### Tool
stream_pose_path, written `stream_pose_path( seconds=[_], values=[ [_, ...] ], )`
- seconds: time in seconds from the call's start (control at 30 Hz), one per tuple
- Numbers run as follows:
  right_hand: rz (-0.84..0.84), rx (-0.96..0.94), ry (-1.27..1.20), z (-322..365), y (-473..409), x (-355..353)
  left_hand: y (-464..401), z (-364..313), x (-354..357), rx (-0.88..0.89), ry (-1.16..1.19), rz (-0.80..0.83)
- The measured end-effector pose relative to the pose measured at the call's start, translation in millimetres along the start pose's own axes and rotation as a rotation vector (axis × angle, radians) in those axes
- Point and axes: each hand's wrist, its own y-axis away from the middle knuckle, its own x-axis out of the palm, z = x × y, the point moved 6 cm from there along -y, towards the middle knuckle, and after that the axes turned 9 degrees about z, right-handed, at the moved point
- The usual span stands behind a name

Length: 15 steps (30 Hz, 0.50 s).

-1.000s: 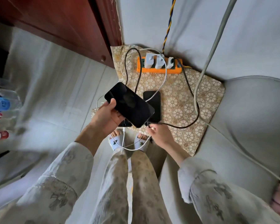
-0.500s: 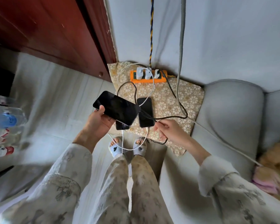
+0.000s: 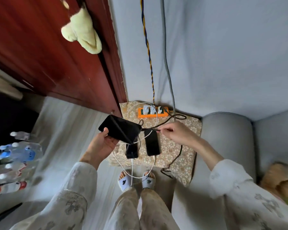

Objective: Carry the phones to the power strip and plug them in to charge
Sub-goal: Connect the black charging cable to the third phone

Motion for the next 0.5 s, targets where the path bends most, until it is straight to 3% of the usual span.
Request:
stream_pose_path(
  seconds=[0.23, 0.37, 0.5],
  values=[
    [-0.173, -0.167, -0.013, 67, 11, -51, 32, -21, 36, 0.0, -0.157, 0.191],
    [-0.123, -0.17, 0.051, 92, 12, -59, 49, -42, 78, 0.06, -0.232, 0.392],
    [-0.103, -0.191, 0.069, 117, 15, -66, 59, -60, 109, 0.059, -0.309, 0.474]
  ],
)
